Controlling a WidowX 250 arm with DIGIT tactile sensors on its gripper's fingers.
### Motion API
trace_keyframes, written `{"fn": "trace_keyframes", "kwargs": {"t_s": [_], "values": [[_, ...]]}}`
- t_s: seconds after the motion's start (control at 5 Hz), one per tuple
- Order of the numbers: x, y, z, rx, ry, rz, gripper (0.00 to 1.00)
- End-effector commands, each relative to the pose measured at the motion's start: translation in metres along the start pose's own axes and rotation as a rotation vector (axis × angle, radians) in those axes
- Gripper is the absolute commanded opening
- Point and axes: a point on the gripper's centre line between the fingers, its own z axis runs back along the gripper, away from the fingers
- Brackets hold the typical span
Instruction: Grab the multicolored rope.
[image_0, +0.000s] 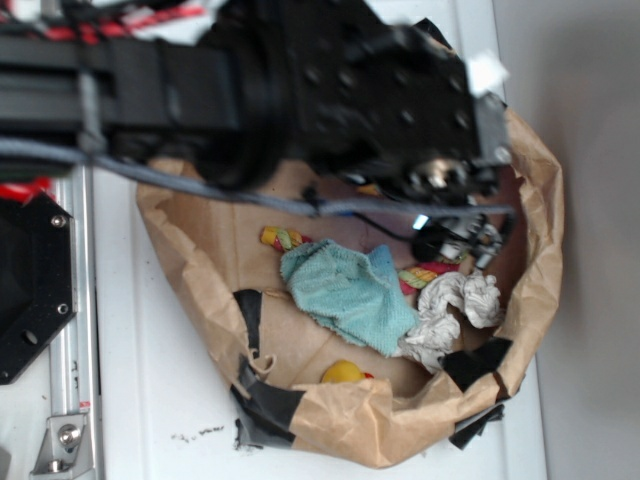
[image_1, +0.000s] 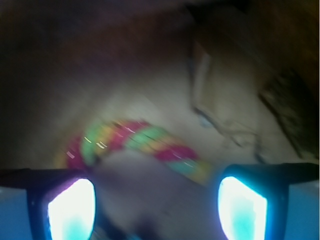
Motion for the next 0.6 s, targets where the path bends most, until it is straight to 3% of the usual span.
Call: {"fn": "trace_keyframes", "kwargs": {"t_s": [0.0,0.2,0.4], "values": [[-0.002,-0.035,-0.010,-0.110,0.000,-0.070,1.00],[-0.022,-0.041,-0.027,-0.185,0.089,-0.168,1.00],[-0.047,-0.043,-0.041,-0.202,0.173,-0.288,1.00]]}}
